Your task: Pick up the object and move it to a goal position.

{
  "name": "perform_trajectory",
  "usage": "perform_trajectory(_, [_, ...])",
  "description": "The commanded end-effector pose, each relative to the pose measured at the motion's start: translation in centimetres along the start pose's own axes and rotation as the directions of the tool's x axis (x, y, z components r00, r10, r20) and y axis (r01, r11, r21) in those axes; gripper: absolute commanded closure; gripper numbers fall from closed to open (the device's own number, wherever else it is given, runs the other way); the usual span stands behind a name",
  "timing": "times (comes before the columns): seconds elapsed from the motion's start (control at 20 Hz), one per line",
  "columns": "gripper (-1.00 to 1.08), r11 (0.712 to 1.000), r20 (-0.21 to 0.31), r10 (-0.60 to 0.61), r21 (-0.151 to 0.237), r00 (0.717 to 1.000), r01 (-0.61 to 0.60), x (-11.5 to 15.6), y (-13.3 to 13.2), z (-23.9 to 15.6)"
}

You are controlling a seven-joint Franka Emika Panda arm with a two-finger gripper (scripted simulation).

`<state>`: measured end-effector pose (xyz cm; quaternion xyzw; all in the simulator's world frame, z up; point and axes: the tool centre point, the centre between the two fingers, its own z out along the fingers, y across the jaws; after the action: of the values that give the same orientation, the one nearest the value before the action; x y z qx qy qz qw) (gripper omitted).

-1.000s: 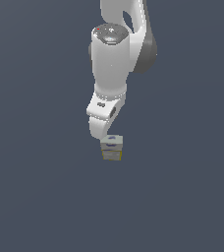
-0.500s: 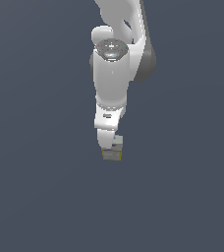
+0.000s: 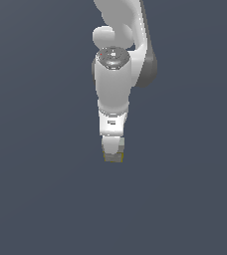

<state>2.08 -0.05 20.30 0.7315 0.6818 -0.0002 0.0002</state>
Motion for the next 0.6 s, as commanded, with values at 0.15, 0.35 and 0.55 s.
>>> perform_trajectory(0.15, [-0.92,1.0,0.0,-0.007,0.0,1.0,0.007,0.0,0.0,0.1])
perform_trajectory(0.35, [-0.92,1.0,0.0,-0.007,0.0,1.0,0.007,0.0,0.0,1.0])
perform_trajectory(0.55, [-0.92,1.0,-0.001,-0.01,0.0,1.0,0.01,0.0,-0.1,3.0])
